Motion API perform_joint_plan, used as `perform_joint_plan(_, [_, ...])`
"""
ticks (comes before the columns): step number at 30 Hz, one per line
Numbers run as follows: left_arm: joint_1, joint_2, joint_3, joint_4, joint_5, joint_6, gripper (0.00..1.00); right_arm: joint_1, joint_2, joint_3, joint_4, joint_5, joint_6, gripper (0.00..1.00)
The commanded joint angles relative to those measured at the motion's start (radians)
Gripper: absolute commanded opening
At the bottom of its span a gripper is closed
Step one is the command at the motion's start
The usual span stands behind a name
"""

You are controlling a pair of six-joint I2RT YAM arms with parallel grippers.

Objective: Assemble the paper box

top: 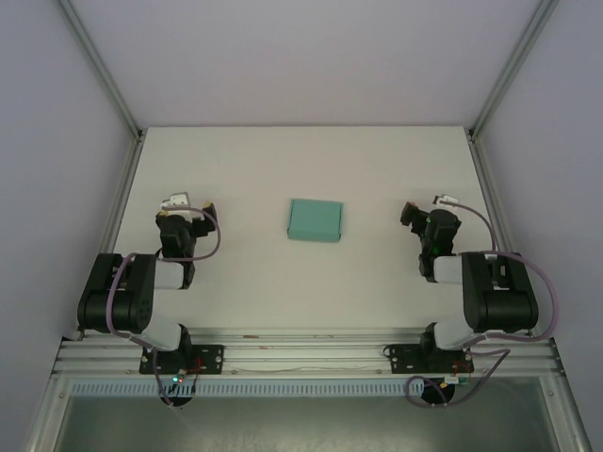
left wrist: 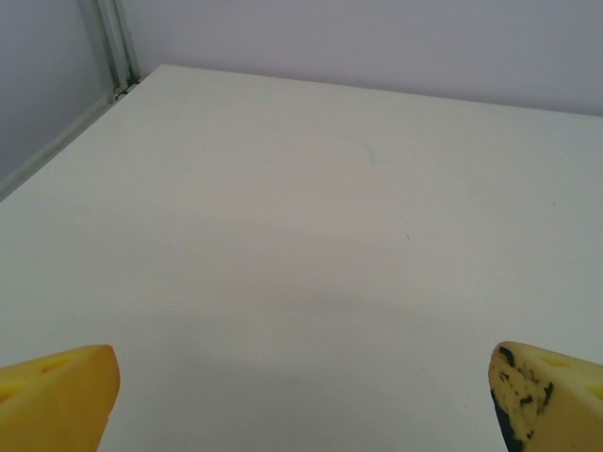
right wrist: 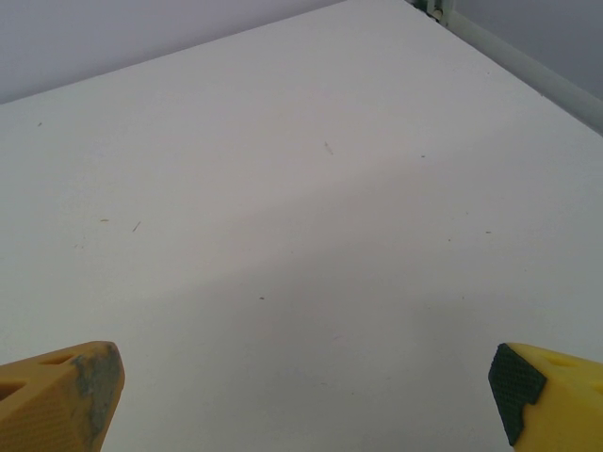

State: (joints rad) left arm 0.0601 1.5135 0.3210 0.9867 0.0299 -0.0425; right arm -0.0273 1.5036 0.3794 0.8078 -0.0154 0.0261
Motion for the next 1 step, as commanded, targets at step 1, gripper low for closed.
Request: perform_joint_plan(1, [-0.006,-0.003,0.007,-0.003,0.017,0.024,1.00,-0.002,-0.006,0.013,0.014,0.015,0.012,1.00])
